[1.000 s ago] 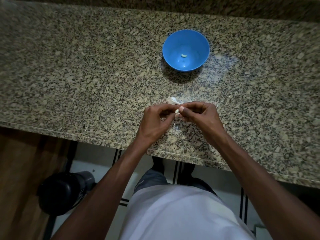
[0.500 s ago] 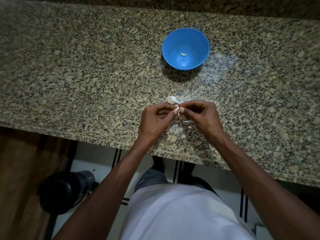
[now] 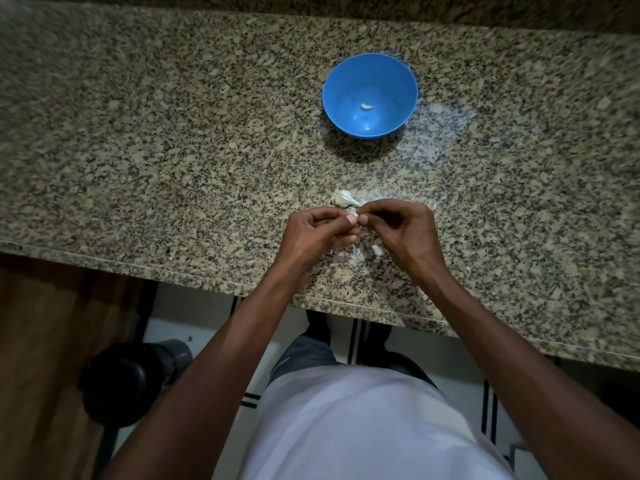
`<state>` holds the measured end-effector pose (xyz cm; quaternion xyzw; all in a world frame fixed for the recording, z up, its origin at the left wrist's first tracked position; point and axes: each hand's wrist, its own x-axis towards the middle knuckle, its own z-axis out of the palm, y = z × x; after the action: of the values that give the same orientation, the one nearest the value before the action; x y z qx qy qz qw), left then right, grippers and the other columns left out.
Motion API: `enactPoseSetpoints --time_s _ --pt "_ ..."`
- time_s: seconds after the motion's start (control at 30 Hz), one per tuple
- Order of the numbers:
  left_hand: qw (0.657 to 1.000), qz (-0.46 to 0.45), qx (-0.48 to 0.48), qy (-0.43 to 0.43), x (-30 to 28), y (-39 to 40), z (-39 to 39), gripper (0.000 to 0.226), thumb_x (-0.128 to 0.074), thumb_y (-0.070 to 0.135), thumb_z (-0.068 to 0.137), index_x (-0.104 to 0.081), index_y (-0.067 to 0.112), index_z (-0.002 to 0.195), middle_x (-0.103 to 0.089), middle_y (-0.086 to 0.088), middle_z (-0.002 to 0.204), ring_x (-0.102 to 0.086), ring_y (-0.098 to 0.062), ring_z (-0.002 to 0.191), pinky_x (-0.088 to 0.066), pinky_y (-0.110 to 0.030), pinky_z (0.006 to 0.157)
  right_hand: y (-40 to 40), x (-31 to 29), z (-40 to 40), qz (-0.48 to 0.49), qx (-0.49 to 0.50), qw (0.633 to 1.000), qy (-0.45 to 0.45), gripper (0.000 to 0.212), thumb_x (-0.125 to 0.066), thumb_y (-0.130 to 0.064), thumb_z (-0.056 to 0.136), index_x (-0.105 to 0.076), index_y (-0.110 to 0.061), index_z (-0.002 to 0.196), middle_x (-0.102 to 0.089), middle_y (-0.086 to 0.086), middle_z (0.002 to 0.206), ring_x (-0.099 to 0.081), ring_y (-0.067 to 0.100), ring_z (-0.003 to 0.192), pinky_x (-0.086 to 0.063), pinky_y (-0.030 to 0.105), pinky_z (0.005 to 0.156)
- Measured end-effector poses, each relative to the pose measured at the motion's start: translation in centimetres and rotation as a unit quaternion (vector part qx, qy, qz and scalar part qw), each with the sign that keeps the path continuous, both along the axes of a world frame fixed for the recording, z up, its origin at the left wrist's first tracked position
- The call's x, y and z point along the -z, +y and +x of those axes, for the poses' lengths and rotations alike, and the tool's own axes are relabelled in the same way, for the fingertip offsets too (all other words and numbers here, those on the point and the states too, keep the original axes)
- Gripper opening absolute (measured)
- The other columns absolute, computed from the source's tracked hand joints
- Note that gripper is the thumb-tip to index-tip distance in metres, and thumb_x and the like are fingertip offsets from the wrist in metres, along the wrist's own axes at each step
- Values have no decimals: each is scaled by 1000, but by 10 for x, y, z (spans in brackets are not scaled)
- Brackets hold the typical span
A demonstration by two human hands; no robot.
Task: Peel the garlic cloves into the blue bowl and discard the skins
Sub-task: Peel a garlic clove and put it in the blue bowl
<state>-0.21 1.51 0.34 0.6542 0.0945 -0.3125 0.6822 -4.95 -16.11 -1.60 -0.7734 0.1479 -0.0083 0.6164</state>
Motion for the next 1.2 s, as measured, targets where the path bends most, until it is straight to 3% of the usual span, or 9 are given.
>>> enactPoseSetpoints --time_s 0.2,0.43,0.57,0.7,0.77,0.87,0.97,1.07,1.2 --pt "996 64 62 -22 6 -4 5 21 -72 14 96 -73 -1 109 -75 -10 92 -70 -12 81 -57 -27 83 1 0 0 -34 3 999 -12 10 -81 -13 90 -83 -15 100 -78 -9 96 -74 4 88 -60 23 78" --pt "992 75 100 18 6 -6 8 21 -67 25 100 -76 7 108 -73 5 88 -64 -11 92 -47 -31 91 -4 1 2 61 2 998 15 12 -80 -9 90 -81 -10 102 -80 -1 98 -76 17 95 -63 40 89" --pt "993 78 75 -43 6 -8 4 15 -63 17 102 -68 8 113 -71 -1 90 -67 -4 79 -55 -29 87 -4 -1 1 179 27 982 52 20 -80 -5 89 -77 0 108 -79 9 107 -77 29 99 -63 42 90" --pt "983 117 70 -122 6 -12 2 12 -65 13 101 -64 7 111 -74 -6 98 -74 -10 82 -61 -28 79 -4 -2 0 218 35 973 65 19 -80 -5 89 -77 -1 107 -79 11 108 -77 32 98 -63 41 89" --pt "965 165 83 -184 6 -12 1 8 -65 13 101 -64 10 108 -74 -5 97 -76 -12 81 -63 -30 74 -5 -3 -2 211 33 974 70 18 -80 -6 89 -78 -3 107 -79 10 106 -77 33 97 -63 41 89" --pt "933 208 106 -276 7 -13 -1 4 -63 10 101 -63 10 105 -72 0 93 -71 -5 78 -56 -14 65 -5 -5 -3 214 31 974 73 21 -82 -9 88 -78 -3 107 -79 12 103 -77 32 95 -63 39 88" --pt "913 219 118 -323 9 -14 -3 6 -61 7 101 -61 9 106 -66 6 94 -65 5 79 -52 -10 68 -3 -7 -3 230 41 969 79 21 -82 -6 87 -77 0 107 -79 13 103 -77 31 93 -63 36 87" --pt "926 209 98 -297 11 -15 -4 6 -59 9 103 -57 9 108 -65 5 93 -63 6 78 -50 -13 65 0 -7 -3 267 59 957 92 22 -79 -1 88 -75 3 109 -77 16 111 -77 29 95 -62 33 84" --pt "985 97 21 -141 11 -15 -5 8 -60 12 103 -57 11 111 -68 -9 108 -67 -10 92 -55 -22 77 2 -9 -3 314 69 941 107 25 -76 1 90 -72 6 114 -76 18 117 -76 32 105 -63 35 90"
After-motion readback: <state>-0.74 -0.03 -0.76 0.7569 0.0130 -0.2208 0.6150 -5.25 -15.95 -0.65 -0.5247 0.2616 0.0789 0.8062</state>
